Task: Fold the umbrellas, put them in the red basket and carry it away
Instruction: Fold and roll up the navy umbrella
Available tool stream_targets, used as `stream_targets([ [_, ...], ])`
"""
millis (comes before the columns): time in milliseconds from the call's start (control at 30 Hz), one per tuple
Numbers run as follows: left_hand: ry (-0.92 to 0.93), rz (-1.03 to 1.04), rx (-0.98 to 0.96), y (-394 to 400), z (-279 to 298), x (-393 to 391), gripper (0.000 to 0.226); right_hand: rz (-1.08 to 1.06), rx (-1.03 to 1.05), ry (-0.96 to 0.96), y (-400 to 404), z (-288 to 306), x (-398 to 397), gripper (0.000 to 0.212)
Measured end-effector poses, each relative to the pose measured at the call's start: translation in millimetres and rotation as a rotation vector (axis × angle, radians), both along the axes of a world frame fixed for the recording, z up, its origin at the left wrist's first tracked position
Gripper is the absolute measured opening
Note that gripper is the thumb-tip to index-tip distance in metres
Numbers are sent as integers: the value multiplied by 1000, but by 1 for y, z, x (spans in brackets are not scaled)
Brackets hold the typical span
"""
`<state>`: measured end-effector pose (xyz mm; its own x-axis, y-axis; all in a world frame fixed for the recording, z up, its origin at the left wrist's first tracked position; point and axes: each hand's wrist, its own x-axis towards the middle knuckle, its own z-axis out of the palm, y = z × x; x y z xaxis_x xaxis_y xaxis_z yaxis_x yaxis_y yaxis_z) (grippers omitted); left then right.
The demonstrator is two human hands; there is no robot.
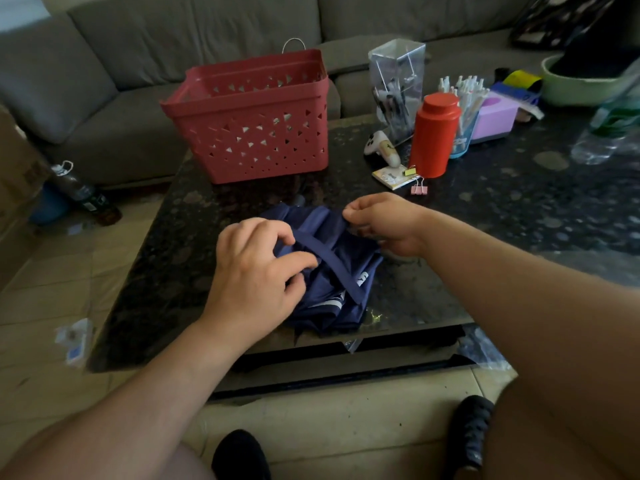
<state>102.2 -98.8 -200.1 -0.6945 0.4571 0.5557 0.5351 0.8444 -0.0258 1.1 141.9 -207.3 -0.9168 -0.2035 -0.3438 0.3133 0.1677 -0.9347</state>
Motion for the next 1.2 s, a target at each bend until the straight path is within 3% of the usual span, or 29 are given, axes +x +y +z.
stream_targets([
  [133,6,19,44,-3,6,-1,14,-93,-20,73,-7,-6,-1,12],
  [233,-59,20,65,-8,13,5,22,-103,146,123,1,-9,-5,21],
  [333,-81,-42,8,-8,10,16,20,3,401,174,16,-7,-3,16],
  [500,-75,-31,-120,0,-7,21,32,183,552,134,16,-8,8,18],
  [667,-104,13,-131,10,-11,13,46,50,336,32,14,-8,9,24],
  [767,-118,24,-117,9,-10,13,54,-5,159,-63,19,-9,11,17],
  [833,-99,45,-106,8,-9,13,49,-61,38,-121,23,-13,11,13],
  [900,-75,67,-96,6,-10,13,40,-76,-65,-155,26,-14,11,25],
  [1067,14,121,-66,8,-11,9,27,-9,-54,-127,32,-13,15,36],
  [1167,38,126,-39,11,-12,8,20,7,-10,-75,28,-14,19,17],
  [1200,41,120,-37,12,-12,7,20,-1,-23,-65,26,-14,19,19],
])
